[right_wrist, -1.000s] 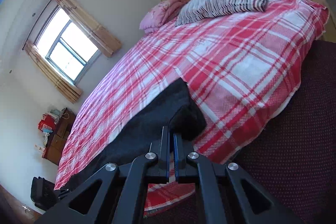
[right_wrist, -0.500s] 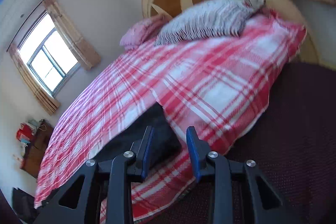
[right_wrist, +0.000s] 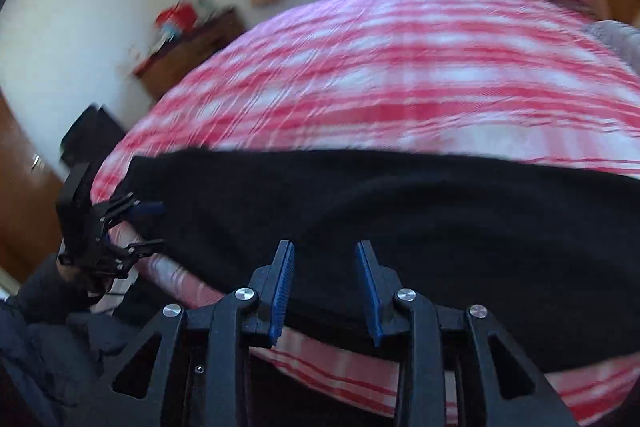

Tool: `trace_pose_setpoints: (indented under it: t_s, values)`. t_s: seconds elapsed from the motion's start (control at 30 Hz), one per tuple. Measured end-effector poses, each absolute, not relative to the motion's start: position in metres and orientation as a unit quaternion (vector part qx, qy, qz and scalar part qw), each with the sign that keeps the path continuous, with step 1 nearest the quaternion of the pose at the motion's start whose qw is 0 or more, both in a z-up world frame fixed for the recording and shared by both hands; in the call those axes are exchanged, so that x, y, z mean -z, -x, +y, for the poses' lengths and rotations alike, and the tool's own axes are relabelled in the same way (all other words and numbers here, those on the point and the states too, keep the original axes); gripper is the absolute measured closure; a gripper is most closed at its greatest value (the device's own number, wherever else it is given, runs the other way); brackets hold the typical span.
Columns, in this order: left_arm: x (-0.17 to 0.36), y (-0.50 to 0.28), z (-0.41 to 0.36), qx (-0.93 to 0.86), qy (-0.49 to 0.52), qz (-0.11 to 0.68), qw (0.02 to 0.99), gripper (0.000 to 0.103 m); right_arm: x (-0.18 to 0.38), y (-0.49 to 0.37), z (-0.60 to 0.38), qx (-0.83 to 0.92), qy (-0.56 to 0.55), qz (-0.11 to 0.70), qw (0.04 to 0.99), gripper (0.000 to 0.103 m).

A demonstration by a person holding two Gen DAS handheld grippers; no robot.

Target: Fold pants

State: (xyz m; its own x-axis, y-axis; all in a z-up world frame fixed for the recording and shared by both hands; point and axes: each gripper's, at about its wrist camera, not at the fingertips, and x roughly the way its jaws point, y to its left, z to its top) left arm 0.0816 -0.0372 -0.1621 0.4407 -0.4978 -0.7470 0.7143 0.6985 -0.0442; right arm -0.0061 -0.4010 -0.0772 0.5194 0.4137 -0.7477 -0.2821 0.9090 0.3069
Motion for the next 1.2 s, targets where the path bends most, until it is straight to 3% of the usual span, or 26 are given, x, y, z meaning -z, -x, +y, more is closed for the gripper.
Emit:
trace_pose_setpoints:
  t_s: [0.1, 0.67, 0.7, 0.77, 0.83, 1.2]
  values:
    - [0.167, -0.067, -0.039, 0.367, -0.154, 0.370, 0.839, 0.025, 0.094, 0.003, -0.372, -0.231, -0.053, 0.471, 0.850, 0.069]
    - [0.140, -0.083, -0.005, 0.354, -0.067, 0.362, 0.860, 0.025, 0.118, -0.009, -0.240, -0.311, 0.126, 0.478, 0.812, 0.070]
    - [0.139, -0.083, -0.003, 0.351, -0.064, 0.361, 0.862, 0.024, 0.119, -0.010, -0.239, -0.303, 0.133, 0.475, 0.815, 0.071]
    - [0.140, -0.086, -0.001, 0.348, -0.056, 0.363, 0.862, 0.024, 0.118, -0.013, -0.239, -0.289, 0.136, 0.476, 0.820, 0.088]
    - [0.140, -0.089, 0.003, 0.346, -0.044, 0.366, 0.863, 0.024, 0.118, -0.014, -0.240, -0.292, 0.132, 0.480, 0.816, 0.099]
    - [0.140, -0.096, -0.004, 0.357, -0.022, 0.369, 0.858, 0.024, 0.120, 0.005, -0.229, -0.300, 0.189, 0.485, 0.799, 0.100]
